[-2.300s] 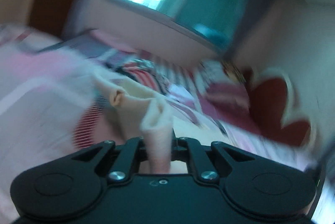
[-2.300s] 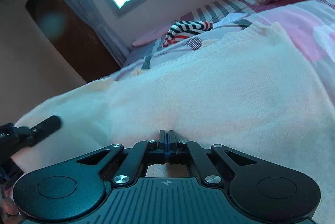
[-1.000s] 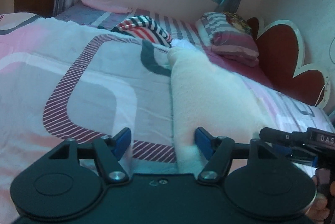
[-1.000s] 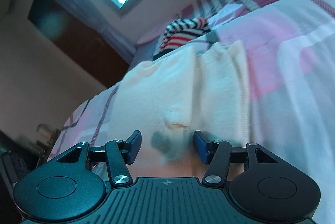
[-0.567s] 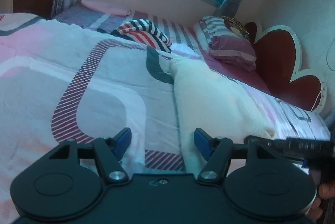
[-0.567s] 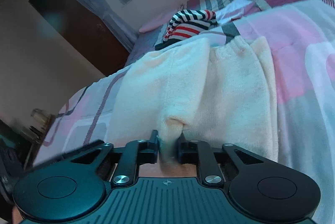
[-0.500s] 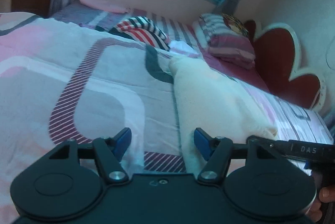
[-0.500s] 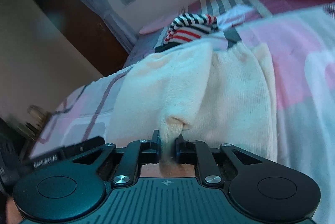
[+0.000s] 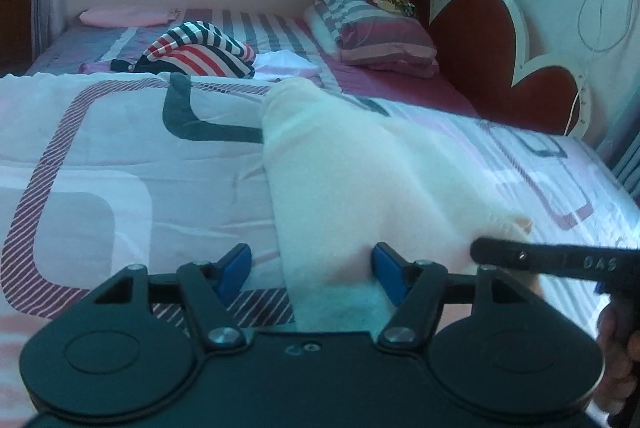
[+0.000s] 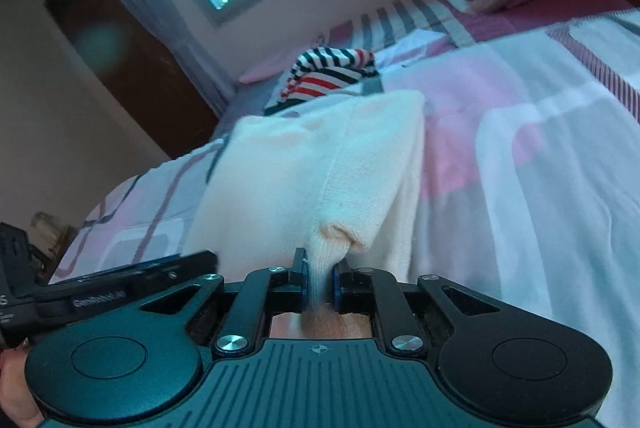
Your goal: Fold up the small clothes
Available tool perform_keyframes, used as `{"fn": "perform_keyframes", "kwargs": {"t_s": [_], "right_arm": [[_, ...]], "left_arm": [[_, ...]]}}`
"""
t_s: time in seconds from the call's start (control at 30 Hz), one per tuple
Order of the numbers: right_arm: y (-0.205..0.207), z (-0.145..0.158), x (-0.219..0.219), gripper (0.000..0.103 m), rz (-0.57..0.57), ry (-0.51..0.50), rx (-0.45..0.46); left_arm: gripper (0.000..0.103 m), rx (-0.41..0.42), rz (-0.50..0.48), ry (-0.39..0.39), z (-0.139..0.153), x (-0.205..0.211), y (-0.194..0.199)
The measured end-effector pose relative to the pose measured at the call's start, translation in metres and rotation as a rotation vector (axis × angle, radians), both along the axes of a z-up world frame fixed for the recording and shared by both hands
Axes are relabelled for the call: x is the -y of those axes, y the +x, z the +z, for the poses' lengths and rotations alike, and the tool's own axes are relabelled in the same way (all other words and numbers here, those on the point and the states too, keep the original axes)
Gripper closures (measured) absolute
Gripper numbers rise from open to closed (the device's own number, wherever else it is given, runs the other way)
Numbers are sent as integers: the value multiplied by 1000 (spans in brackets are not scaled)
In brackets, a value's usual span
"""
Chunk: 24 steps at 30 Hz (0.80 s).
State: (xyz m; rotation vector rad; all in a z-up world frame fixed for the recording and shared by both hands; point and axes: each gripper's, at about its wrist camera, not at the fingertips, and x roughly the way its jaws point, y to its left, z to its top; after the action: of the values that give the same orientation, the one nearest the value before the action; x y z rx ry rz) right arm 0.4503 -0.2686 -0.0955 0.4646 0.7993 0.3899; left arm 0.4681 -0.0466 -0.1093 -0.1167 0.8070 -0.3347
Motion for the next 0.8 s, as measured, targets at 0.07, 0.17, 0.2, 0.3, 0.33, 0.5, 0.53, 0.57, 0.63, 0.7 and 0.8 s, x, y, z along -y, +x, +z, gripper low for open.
{"fn": "perform_keyframes", "kwargs": {"t_s": [0.07, 0.17, 0.2, 0.3, 0.33, 0.5, 0.53, 0.57, 0.63, 0.7, 0.8], "right_arm": [[3, -2, -2, 92, 9, -23, -11], [6, -11, 7, 93, -8, 33, -46], [7, -13, 11, 92, -15, 56, -57], [4, -9, 15, 92, -14, 45, -68], [1, -5, 15, 91, -14, 27, -66], [-37, -1, 3, 90, 7, -146, -49], [-47, -2, 1, 90, 4, -171, -40], [-59, -1, 0, 90, -5, -198, -31], [-78, -1, -1, 89, -27, -240, -23], [-97, 6, -2, 89, -80, -248, 10], [-118, 9, -16, 89, -64, -221, 48]], "left_arm": [[35, -18, -6, -9, -2, -2, 1], [33, -40, -19, 1, -5, -1, -1], [33, -45, -21, 3, -6, -1, -2], [33, -50, -23, -1, -4, -6, -14], [33, -49, -28, 1, -5, -8, -20], [33, -38, -35, 4, -8, -12, -62], [33, -30, -41, 15, -8, -12, -71], [33, -24, -45, 25, -7, -12, -78], [33, -13, -40, 40, -8, -12, -94], [33, -3, -36, 56, -7, -10, -101], [34, -2, -28, 65, -7, -7, -101]]}}
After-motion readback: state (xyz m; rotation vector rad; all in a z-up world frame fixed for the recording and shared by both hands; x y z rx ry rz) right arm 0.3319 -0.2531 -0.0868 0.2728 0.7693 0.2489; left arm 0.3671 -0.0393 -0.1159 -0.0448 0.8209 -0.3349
